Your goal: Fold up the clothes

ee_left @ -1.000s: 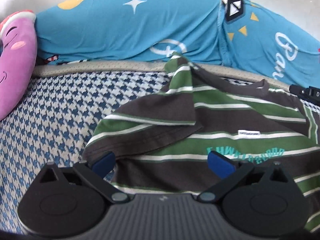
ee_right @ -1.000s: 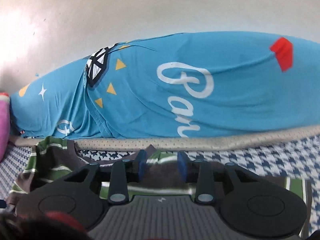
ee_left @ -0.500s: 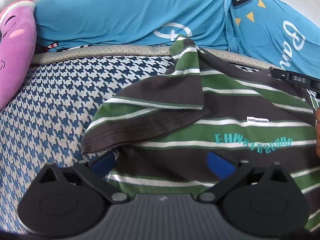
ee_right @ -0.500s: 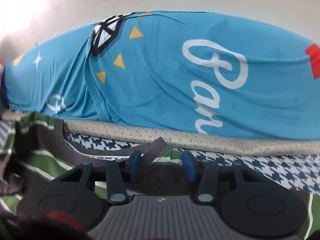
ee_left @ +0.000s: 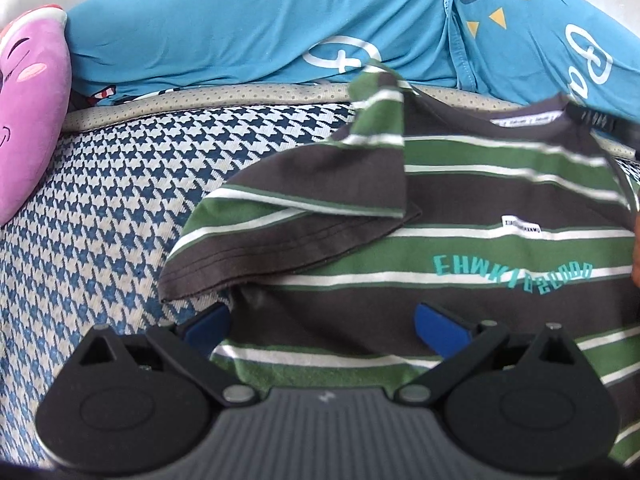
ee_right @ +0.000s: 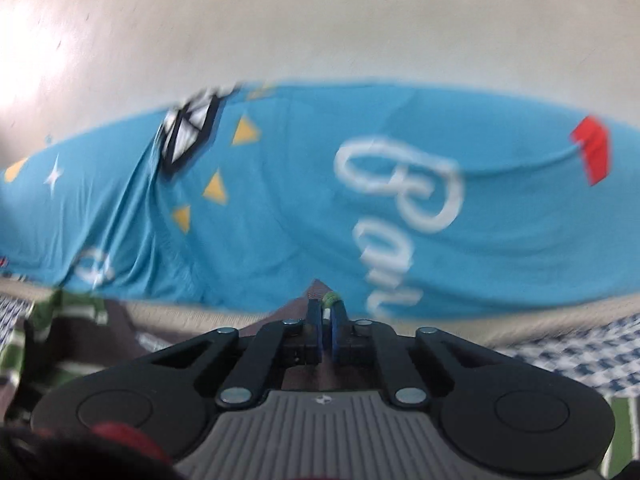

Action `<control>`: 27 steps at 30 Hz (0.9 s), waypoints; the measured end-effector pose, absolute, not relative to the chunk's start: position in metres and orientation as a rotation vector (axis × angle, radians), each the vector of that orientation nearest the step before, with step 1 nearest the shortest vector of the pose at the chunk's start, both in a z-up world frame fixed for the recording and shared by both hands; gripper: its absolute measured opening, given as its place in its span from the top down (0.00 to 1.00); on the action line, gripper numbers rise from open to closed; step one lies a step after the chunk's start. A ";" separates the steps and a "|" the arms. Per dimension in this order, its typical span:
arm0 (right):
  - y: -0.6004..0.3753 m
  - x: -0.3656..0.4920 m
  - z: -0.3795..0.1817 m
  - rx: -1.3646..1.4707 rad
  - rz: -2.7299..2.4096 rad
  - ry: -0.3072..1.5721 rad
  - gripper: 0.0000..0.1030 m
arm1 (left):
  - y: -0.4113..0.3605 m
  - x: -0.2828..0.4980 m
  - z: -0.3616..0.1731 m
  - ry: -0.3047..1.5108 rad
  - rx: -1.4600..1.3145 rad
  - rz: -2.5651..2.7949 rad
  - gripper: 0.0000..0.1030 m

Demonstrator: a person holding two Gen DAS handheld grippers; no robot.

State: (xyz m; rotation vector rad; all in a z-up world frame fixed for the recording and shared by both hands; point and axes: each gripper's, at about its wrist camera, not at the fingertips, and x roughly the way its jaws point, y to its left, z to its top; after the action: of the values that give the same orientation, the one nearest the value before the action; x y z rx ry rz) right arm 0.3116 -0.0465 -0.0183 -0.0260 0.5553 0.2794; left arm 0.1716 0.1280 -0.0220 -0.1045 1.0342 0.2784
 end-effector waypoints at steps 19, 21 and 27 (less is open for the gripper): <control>-0.121 0.269 0.031 0.086 0.157 0.652 0.68 | 0.140 0.171 -0.017 1.014 -0.137 0.350 0.00; -0.135 0.257 0.031 0.127 0.142 0.667 0.67 | 0.139 0.170 -0.015 1.012 -0.144 0.340 0.00; -0.186 0.221 0.031 0.165 0.060 0.709 0.64 | 0.139 0.163 -0.006 0.983 -0.130 0.335 0.00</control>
State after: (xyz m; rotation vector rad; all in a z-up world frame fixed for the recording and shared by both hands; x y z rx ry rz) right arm 0.2205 -0.1855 0.0308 0.1654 0.7086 0.0602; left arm 0.1633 0.1392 -0.0063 -0.1300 0.9829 0.3354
